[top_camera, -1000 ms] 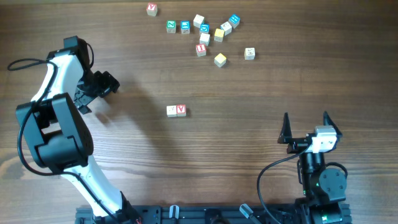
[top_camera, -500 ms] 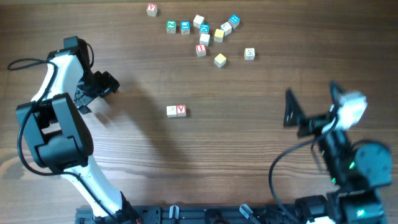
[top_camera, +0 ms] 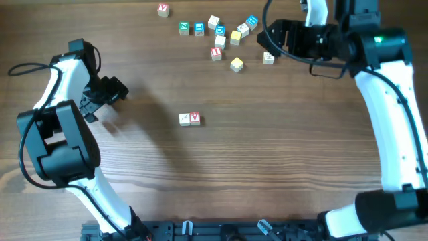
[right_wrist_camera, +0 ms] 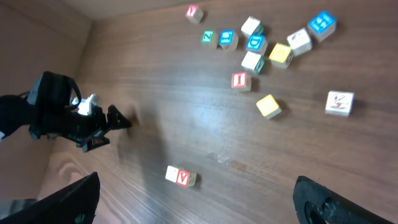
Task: Form a horizontal line
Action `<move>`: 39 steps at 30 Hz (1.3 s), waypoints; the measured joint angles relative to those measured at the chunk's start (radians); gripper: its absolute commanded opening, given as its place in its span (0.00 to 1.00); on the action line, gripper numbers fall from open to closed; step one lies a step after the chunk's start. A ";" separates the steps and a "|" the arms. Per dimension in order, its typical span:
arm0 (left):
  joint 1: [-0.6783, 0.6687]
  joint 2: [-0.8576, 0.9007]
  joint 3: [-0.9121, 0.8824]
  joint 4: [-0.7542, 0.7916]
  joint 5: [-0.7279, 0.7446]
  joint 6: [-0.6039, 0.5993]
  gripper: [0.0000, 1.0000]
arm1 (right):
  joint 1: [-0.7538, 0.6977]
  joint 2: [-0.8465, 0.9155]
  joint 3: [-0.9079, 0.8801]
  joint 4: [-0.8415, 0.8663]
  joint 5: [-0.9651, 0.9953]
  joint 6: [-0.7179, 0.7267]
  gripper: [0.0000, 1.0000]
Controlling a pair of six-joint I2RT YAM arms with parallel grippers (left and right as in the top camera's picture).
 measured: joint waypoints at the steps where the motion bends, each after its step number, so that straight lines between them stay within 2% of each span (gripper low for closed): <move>1: 0.000 0.000 0.000 0.000 0.000 0.000 1.00 | 0.000 0.018 0.001 -0.005 -0.009 0.007 0.96; 3: 0.000 0.000 0.000 0.000 0.000 0.000 1.00 | 0.000 0.048 0.001 -0.020 -0.014 0.011 0.88; 8: 0.000 0.000 0.000 0.000 0.000 0.000 1.00 | 0.018 0.089 0.001 -0.023 0.005 0.023 0.82; 13: 0.000 0.000 0.000 0.000 0.000 0.000 1.00 | 0.203 0.108 0.002 -0.023 0.227 0.060 0.81; 17: 0.000 0.000 0.000 0.000 0.000 0.000 1.00 | 0.338 0.176 0.004 -0.021 0.370 0.117 0.89; 19: 0.000 0.000 0.000 0.000 0.000 0.000 1.00 | 0.384 0.218 0.005 -0.013 0.401 0.134 0.95; 23: 0.000 0.000 0.000 0.000 0.000 0.000 1.00 | 0.444 0.320 0.005 -0.007 0.420 0.150 0.99; 29: 0.000 0.000 0.000 0.000 0.000 0.000 1.00 | 0.542 0.436 0.004 0.089 0.430 0.211 1.00; 33: 0.000 0.000 0.000 0.000 0.000 0.000 1.00 | 0.632 0.472 0.002 0.108 0.474 0.313 1.00; 39: 0.000 0.000 0.000 0.000 0.000 0.000 1.00 | 0.729 0.515 0.002 0.126 0.630 0.417 1.00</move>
